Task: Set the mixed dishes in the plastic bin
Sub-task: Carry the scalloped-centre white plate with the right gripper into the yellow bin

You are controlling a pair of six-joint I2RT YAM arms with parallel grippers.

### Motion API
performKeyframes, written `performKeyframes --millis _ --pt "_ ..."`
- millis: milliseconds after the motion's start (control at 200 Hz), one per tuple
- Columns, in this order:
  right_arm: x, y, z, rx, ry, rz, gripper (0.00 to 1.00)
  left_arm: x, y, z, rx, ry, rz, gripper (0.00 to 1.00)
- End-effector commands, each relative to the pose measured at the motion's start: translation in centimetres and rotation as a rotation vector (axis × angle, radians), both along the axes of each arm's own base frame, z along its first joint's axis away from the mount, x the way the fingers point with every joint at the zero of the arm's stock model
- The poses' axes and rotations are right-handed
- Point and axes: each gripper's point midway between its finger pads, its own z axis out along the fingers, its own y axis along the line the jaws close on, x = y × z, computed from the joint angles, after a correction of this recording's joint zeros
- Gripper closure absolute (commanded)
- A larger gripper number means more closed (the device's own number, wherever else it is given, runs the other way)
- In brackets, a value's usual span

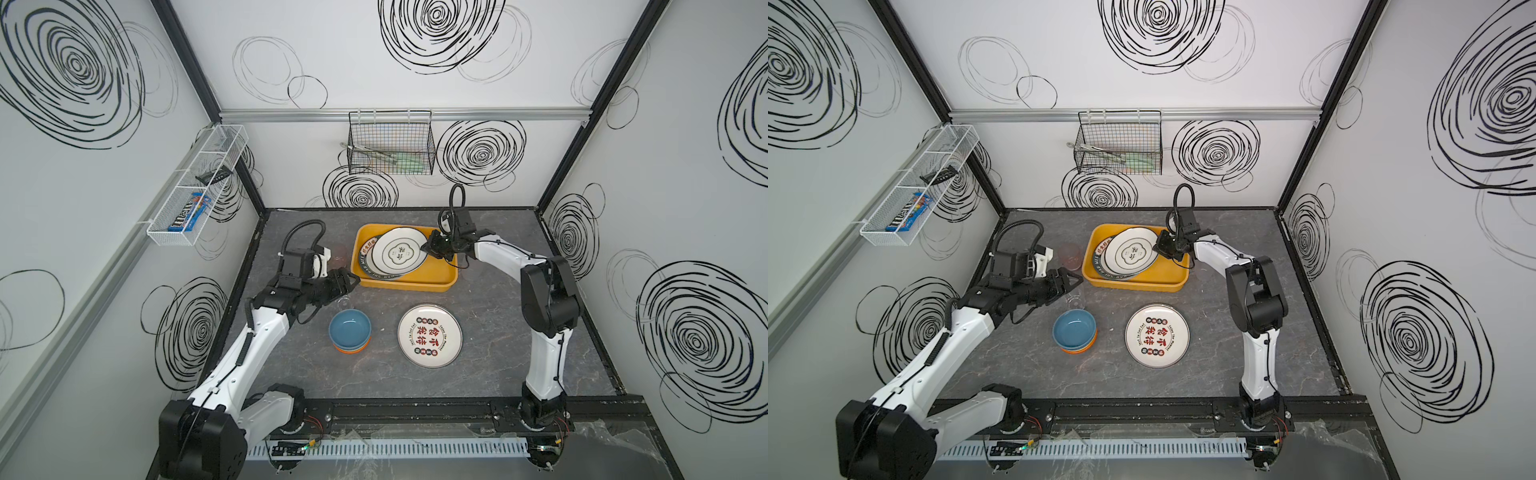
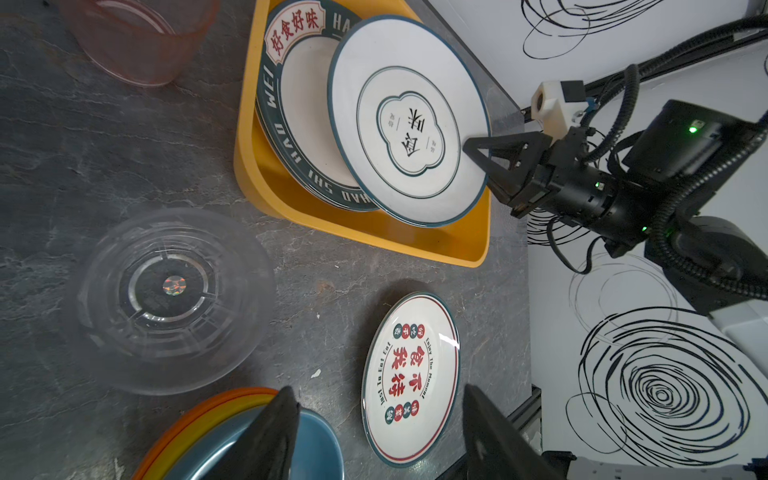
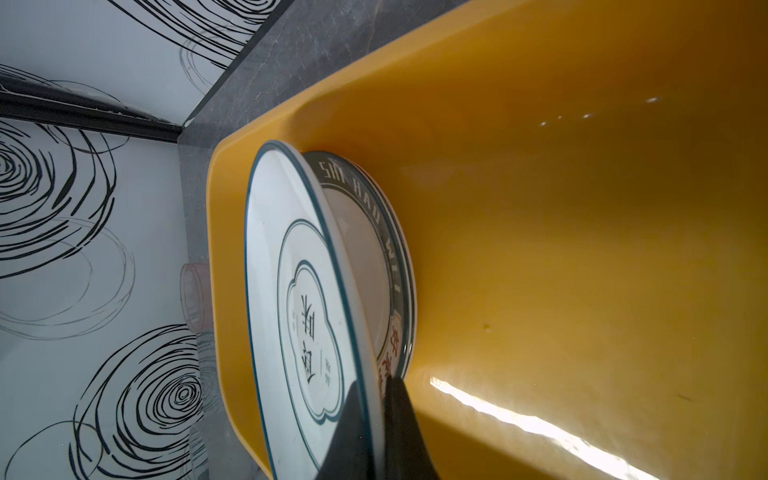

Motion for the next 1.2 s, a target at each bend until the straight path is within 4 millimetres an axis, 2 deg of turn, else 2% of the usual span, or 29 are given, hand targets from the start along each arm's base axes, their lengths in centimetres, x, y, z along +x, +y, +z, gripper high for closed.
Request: performKeyframes --millis 0,580,1196 --pt "1.4 1.7 2.1 0.042 -0.059 0.006 1.00 0.0 0.2 0.2 -0.005 -0.031 -0.013 0.33" --pt "2.3 3.5 0.2 0.023 -0.050 0.009 1.00 -0.4 0.5 -0.7 -0.010 -0.014 -0.008 0.33" --pt "2.7 4.0 -1.1 0.015 -0.027 0.003 1.00 -0.6 0.6 -1.7 -0.016 0.004 -0.006 0.33"
